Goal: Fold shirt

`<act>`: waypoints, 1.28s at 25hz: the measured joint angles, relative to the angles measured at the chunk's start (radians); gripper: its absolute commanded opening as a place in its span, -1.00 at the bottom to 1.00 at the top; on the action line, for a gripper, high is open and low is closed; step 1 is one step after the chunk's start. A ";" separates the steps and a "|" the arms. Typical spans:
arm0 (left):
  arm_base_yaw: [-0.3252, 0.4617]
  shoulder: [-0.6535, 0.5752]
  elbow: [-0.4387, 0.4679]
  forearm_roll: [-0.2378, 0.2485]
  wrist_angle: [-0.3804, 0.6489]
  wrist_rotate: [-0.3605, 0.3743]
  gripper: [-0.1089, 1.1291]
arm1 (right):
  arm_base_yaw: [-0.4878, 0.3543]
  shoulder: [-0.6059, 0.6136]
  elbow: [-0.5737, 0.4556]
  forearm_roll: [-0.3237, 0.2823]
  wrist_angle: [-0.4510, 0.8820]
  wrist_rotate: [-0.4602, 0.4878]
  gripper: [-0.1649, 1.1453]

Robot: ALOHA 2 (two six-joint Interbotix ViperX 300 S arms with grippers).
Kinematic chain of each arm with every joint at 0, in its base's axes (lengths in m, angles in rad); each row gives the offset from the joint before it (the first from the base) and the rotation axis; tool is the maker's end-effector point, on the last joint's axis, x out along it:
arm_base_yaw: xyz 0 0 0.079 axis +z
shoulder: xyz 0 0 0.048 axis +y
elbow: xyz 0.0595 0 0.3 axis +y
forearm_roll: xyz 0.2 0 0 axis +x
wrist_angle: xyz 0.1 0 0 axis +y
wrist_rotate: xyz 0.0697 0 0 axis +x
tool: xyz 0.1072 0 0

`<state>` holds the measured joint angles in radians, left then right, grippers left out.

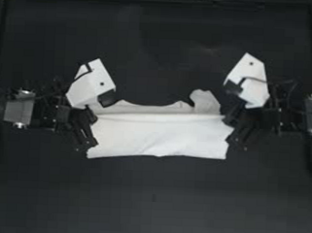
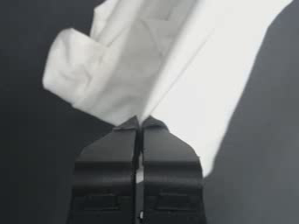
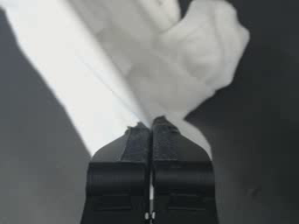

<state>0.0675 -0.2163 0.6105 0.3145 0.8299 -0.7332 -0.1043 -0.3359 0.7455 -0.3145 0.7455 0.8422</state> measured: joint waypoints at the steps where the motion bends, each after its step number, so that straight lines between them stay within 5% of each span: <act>1: 0.018 0.003 0.005 -0.003 -0.012 0.014 -0.78 | -0.023 0.005 0.005 0.005 -0.011 -0.014 -0.66; 7: 0.147 0.064 0.035 -0.046 -0.095 0.120 -0.78 | -0.146 0.089 0.028 0.044 -0.098 -0.094 -0.66; 15: 0.225 0.173 0.040 -0.106 -0.152 0.262 -0.78 | -0.206 0.207 0.031 0.078 -0.169 -0.138 -0.66; 24: 0.249 0.255 0.029 -0.110 -0.193 0.287 -0.73 | -0.221 0.270 0.034 0.087 -0.192 -0.140 -0.65; 28: 0.252 0.255 0.029 -0.121 -0.196 0.287 -0.32 | -0.225 0.276 0.038 0.094 -0.207 -0.140 -0.45; 32: 0.253 0.255 0.029 -0.147 -0.196 0.287 0.36 | -0.235 0.287 0.038 0.110 -0.250 -0.140 0.34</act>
<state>0.3206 0.0383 0.6397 0.1672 0.6335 -0.4464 -0.3390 -0.0491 0.7839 -0.2040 0.4955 0.7026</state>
